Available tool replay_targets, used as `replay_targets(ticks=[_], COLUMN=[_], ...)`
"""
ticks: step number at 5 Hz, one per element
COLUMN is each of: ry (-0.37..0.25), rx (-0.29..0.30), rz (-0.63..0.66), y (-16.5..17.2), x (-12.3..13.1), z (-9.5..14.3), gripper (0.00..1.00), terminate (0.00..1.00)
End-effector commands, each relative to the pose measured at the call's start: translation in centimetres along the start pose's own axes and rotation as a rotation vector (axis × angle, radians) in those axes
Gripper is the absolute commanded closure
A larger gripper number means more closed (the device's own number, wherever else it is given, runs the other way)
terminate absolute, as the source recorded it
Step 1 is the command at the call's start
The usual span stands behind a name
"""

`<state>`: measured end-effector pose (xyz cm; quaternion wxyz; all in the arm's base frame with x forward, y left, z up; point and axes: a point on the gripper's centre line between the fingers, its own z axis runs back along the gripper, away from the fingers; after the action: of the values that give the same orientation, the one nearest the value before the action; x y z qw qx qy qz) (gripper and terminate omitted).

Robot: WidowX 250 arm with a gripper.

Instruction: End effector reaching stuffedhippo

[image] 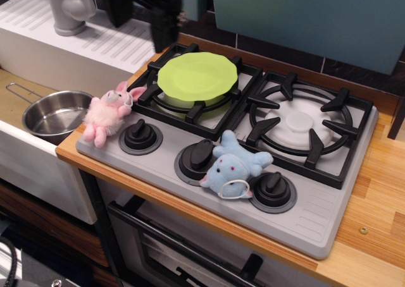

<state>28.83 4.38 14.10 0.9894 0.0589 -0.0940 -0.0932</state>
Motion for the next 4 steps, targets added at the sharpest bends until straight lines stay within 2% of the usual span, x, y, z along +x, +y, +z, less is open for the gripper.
replay_targets(ticks=[1, 4], ry=[-0.082, -0.139], rx=[-0.015, -0.043], rz=[0.036, 0.052], y=[-3.1, -7.5], x=[-0.9, -2.8], z=[0.3, -2.4], gripper=[0.00, 0.00], terminate=[0.00, 0.00])
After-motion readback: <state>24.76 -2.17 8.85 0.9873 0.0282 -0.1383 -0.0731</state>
